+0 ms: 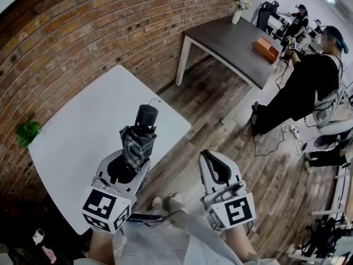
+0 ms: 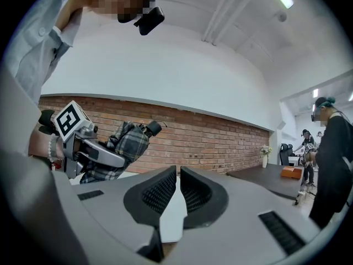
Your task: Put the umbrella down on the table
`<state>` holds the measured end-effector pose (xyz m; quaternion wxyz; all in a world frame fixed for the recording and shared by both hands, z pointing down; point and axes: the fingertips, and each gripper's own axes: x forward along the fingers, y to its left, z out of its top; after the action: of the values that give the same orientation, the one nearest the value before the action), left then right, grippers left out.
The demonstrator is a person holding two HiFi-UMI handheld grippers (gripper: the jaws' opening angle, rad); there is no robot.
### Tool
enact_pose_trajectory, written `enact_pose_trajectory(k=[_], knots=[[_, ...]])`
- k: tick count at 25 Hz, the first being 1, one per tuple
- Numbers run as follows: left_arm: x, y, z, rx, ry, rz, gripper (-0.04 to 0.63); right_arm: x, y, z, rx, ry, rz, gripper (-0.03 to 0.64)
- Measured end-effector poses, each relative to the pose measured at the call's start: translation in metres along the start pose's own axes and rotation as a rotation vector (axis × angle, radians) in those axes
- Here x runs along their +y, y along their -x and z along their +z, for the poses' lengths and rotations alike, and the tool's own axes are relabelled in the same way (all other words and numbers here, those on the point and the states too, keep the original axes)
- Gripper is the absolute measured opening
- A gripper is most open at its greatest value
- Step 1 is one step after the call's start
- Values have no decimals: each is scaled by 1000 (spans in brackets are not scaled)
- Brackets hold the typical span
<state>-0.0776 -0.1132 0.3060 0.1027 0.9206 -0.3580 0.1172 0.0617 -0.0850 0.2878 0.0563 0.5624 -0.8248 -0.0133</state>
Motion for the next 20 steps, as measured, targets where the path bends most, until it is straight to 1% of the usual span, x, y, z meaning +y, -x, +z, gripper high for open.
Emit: enact_pose_trajectory(k=[5,12,17,20], knots=[[3,-7,-5,5,2,12,207,-4,-14,1,-7,16,36,54],[23,-18,-2,0,35,46,207,-9,-36,0,2,19,70,54],[34,-30,-5,15,32,63,207,-14,-47,-5,10,14,76,53],[43,-38,-8,32,11,71,207,-16,-53,-8,17,11,76,54]])
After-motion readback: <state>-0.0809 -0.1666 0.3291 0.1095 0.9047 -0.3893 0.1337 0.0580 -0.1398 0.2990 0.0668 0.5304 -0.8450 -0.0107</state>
